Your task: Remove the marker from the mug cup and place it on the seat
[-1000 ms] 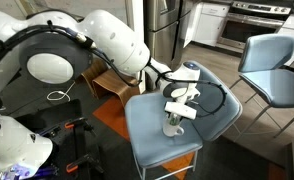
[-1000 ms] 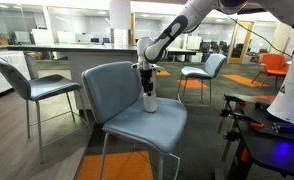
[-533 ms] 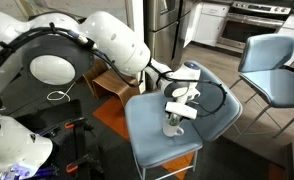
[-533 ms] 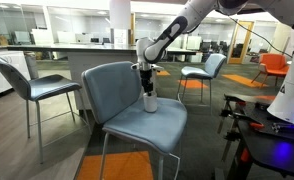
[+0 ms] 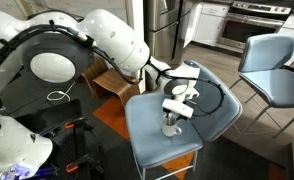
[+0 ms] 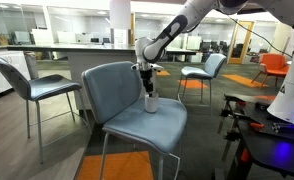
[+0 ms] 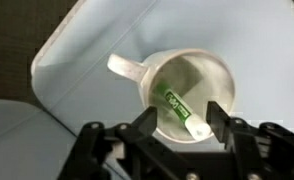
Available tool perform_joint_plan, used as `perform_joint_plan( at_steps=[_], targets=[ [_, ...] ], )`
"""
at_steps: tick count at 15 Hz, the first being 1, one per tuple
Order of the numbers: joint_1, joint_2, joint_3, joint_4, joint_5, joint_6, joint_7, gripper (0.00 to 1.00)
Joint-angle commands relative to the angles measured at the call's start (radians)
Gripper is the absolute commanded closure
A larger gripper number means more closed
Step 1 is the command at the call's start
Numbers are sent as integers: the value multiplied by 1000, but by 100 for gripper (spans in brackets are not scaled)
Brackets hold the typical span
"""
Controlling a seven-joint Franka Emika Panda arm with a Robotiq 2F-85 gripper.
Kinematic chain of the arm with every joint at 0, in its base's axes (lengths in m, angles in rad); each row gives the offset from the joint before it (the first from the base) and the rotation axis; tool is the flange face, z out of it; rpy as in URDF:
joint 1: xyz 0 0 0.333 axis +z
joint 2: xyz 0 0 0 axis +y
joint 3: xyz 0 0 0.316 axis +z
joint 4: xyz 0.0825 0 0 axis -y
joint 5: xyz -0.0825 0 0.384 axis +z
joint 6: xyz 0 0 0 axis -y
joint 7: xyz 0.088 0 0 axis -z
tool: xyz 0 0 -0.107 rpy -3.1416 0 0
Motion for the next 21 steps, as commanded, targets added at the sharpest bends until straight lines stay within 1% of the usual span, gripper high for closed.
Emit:
perform_joint_plan(
  at_steps=[1, 2, 5, 6, 7, 8, 9, 10, 11, 12, 14, 15, 16, 18, 19, 21],
  targets=[
    [13, -20, 1, -9, -20, -55, 65, 45],
    [16, -25, 0, -13, -22, -52, 77, 47],
    [20, -41, -3, -23, -27, -35, 96, 45],
    [19, -47, -6, -24, -29, -34, 104, 46],
    [19, -52, -10, -26, -33, -30, 105, 44],
    [17, -57, -12, -27, -33, -28, 104, 36],
    [15, -60, -15, -28, -33, -30, 104, 22],
    [13, -63, -17, -30, -33, -30, 106, 20],
    [12, -64, -18, -31, -33, -29, 106, 15],
    [10, -63, -17, -31, -31, -32, 104, 16],
    [8, -61, -14, -32, -28, -35, 99, 27],
    [8, -61, -13, -35, -27, -34, 99, 35],
    [8, -61, -10, -37, -26, -34, 97, 40],
    [9, -59, -8, -39, -22, -39, 99, 47],
    [9, -58, -8, -39, -20, -41, 103, 44],
    [7, -53, -7, -36, -14, -40, 112, 44]
  ],
)
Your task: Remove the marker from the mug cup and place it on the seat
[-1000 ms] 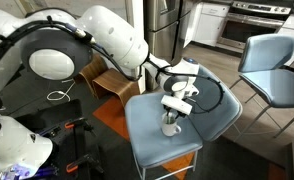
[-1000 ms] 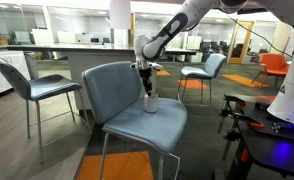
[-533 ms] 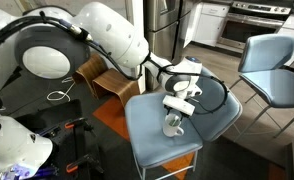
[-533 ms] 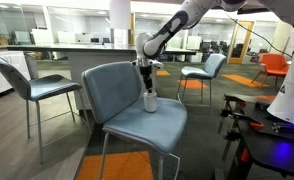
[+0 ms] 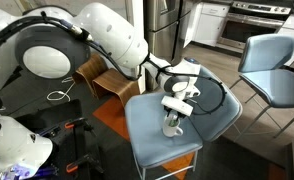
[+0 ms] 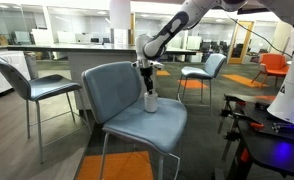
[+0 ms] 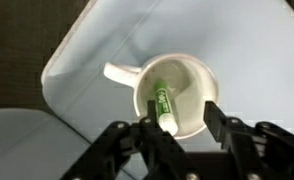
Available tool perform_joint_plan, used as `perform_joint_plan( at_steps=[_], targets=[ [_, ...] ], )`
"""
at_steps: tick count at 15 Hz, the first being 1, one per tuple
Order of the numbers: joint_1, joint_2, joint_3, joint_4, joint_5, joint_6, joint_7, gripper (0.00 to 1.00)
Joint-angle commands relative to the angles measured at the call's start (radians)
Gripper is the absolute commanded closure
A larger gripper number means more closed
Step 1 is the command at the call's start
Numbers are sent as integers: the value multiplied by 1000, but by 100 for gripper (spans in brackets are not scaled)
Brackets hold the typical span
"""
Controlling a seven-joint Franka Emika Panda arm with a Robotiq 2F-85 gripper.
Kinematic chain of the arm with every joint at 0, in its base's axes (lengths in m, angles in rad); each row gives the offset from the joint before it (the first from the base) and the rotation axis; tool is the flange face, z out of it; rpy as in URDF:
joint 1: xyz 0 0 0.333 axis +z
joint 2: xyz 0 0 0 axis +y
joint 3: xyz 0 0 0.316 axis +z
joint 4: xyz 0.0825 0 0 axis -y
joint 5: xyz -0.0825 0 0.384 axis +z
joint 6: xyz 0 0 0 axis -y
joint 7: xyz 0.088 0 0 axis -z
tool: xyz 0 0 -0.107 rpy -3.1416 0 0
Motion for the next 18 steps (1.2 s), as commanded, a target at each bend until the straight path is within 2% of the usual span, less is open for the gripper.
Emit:
perform_joint_plan(
  at_steps=[1, 4, 8, 11, 14, 18],
  targets=[
    [-5, -12, 7, -11, -3, -28, 59, 44],
    [-16, -3, 17, -5, 18, -29, 77, 45],
    [-33, 15, 32, 3, 50, -18, 89, 53],
    [-43, 28, 37, 9, 69, -7, 99, 52],
    [-52, 31, 40, 1, 89, 30, 101, 50],
    [-69, 35, 56, -11, 120, 97, 88, 55]
  ],
)
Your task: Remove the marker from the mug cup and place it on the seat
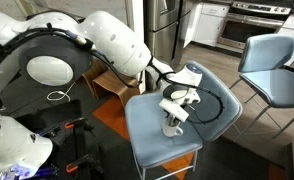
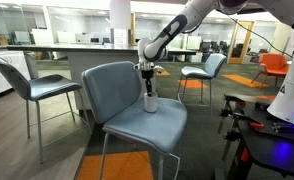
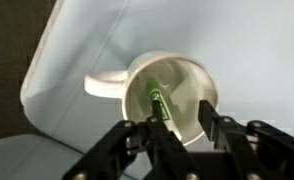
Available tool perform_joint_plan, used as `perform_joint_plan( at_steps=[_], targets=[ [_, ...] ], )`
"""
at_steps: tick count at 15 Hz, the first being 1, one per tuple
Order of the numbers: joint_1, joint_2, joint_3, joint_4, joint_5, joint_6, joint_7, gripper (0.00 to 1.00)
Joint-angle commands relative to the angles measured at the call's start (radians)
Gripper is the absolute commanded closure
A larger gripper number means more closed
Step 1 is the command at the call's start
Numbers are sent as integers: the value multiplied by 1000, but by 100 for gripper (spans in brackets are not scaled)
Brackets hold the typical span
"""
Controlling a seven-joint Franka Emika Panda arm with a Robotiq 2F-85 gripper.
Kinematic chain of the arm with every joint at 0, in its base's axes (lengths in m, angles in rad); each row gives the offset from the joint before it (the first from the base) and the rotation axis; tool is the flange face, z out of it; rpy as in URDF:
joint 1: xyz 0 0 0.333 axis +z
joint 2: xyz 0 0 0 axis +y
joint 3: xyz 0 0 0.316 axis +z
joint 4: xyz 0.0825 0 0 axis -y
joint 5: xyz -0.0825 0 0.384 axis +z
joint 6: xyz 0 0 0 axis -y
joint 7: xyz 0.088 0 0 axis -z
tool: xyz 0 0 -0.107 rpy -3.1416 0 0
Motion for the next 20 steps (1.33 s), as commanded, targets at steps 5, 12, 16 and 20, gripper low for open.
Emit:
perform_joint_plan(
  at_steps=[5, 12, 16, 20],
  targets=[
    [-41, 16, 40, -32, 22, 154, 12, 55],
    [-95, 5, 78, -116, 45, 276, 0, 97],
    [-104, -19, 84, -155, 36, 293, 9, 95],
    [-90, -106, 68, -250, 23, 262, 24, 95]
  ],
)
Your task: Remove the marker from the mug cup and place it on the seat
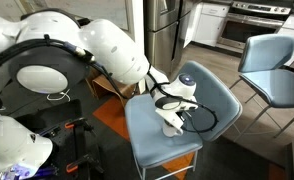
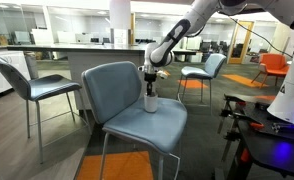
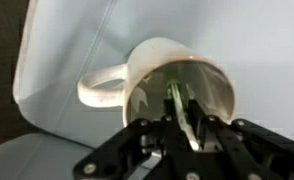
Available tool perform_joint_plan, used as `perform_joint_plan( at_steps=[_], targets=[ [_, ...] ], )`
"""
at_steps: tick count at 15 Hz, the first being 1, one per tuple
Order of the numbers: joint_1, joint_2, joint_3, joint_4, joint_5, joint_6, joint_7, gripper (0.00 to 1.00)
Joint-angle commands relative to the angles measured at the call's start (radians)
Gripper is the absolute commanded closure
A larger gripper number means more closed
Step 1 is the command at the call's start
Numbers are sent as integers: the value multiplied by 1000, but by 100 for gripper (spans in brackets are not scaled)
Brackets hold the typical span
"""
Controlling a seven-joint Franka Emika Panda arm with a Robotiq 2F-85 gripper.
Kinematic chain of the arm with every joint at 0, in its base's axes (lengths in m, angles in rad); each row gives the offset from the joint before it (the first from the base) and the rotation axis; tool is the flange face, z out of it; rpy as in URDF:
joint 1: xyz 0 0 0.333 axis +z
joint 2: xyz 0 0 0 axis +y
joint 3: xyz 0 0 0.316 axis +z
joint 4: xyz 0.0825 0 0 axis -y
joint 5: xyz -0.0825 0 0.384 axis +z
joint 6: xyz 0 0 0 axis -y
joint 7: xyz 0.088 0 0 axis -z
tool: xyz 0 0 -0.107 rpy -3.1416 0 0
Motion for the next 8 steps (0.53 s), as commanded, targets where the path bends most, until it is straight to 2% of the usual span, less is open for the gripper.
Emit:
perform_joint_plan(
  at_steps=[1, 4, 8],
  targets=[
    [11, -116, -12, -130, -9, -3, 34, 95],
    [18, -193, -17, -204, -11, 14, 35, 95],
    [69, -290, -54, -266, -49, 6, 69, 95]
  ],
)
